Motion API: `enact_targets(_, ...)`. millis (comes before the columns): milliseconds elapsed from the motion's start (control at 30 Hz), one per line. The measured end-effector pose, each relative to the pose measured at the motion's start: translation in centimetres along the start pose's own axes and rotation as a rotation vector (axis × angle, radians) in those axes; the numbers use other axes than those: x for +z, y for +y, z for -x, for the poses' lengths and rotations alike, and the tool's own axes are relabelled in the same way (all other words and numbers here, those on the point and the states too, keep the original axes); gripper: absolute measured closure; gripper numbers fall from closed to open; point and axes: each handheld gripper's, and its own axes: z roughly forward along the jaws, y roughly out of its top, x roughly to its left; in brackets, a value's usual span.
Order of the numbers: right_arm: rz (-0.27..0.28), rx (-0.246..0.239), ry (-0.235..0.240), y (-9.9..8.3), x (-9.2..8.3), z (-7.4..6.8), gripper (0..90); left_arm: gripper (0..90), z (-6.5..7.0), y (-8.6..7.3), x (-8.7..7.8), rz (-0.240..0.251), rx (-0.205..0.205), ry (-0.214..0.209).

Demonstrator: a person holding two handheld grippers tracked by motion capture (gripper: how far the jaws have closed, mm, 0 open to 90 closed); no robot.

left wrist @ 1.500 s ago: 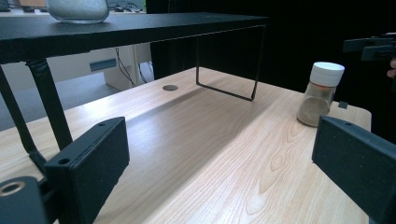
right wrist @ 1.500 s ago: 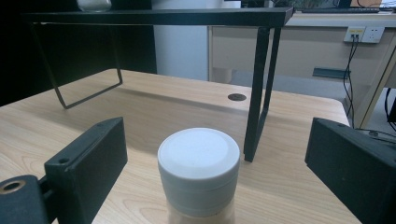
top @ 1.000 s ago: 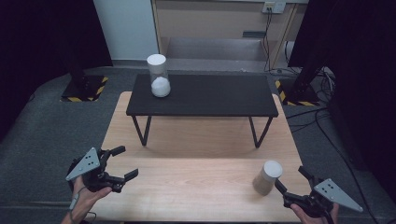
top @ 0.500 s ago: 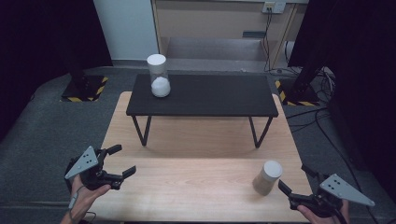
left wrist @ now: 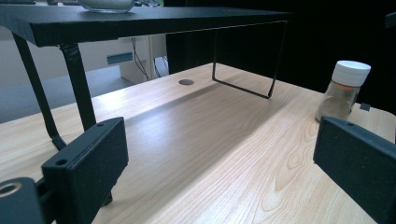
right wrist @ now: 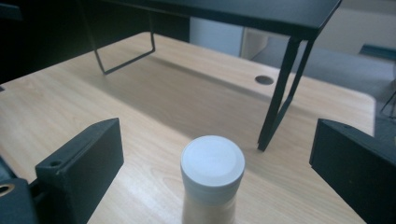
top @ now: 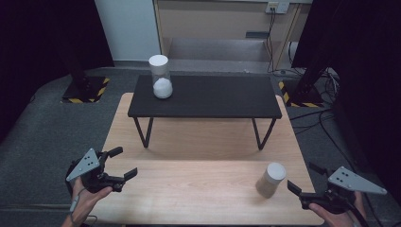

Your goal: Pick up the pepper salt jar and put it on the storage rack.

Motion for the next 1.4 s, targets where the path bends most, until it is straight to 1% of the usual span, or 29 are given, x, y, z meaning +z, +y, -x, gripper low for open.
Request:
enact_targets(67,-0.022,-0.006,0.001,0.2,0.6,0.1,3.4,1.7,0.0,0.0,0.0,-0.001,0.0,0.001)
enact_targets(267,-0.068,0.03,0.028,-0.3,2.6,0.8,4.0,1.7,0.1,-0.1,-0.3,0.006,-0.002,0.007)
enact_targets(333,-0.085,0.022,0.03,-0.4,3.2,0.8,4.1,1.7,0.1,-0.1,-0.4,0.005,-0.001,0.007)
enact_targets(400,-0.095,0.03,0.035,-0.7,3.9,0.9,4.4,1.7,0.1,-0.1,-0.4,0.005,0.0,0.006)
enact_targets(467,-0.11,0.022,0.031,-0.7,4.5,1.0,4.8,1.7,0.2,-0.1,-0.4,0.005,0.001,0.008)
enact_targets(500,-0.116,0.025,0.035,-0.8,4.8,1.1,5.3,1.7,0.2,-0.1,-0.4,0.007,0.0,0.009)
enact_targets(567,-0.121,0.015,0.038,-1.1,5.3,1.1,7.0,1.7,0.2,-0.1,-0.5,0.007,0.0,0.012)
enact_targets(633,-0.132,0.025,0.043,-1.3,5.9,1.3,7.7,1.8,0.3,-0.1,-0.6,0.005,0.0,0.013)
enact_targets(733,-0.145,0.021,0.038,-1.5,6.6,1.3,9.0,1.8,0.3,-0.1,-0.6,0.006,0.002,0.014)
enact_targets(833,-0.154,0.021,0.04,-1.8,7.4,1.3,12.1,1.8,0.3,-0.2,-0.7,0.009,0.002,0.015)
enact_targets(900,-0.161,0.016,0.045,-2.0,7.9,1.3,17.2,1.8,0.3,-0.2,-0.7,0.01,0.003,0.016)
enact_targets(933,-0.165,0.006,0.043,-2.0,8.1,1.2,19.5,1.8,0.4,-0.2,-0.7,0.01,0.004,0.017)
enact_targets(1000,-0.168,-0.011,0.038,-2.2,8.3,1.1,28.7,1.8,0.3,-0.2,-0.8,0.011,0.001,0.017)
enact_targets(1067,-0.167,-0.031,0.023,-2.4,8.4,1.0,33.4,1.8,0.4,-0.2,-0.8,0.012,0.002,0.019)
enact_targets(1167,-0.164,-0.041,0.017,-2.4,8.3,0.8,33.6,1.8,0.4,-0.2,-0.8,0.011,0.003,0.019)
enact_targets(1233,-0.161,-0.037,0.012,-2.5,8.3,0.7,33.7,1.8,0.4,-0.2,-0.8,0.009,0.003,0.02)
enact_targets(1333,-0.17,-0.034,0.01,-2.2,8.4,0.7,33.7,1.9,0.4,-0.2,-0.8,0.011,0.003,0.018)
enact_targets(1400,-0.174,-0.044,0.011,-2.0,8.4,0.6,33.7,1.8,0.3,-0.1,-0.8,0.009,0.005,0.018)
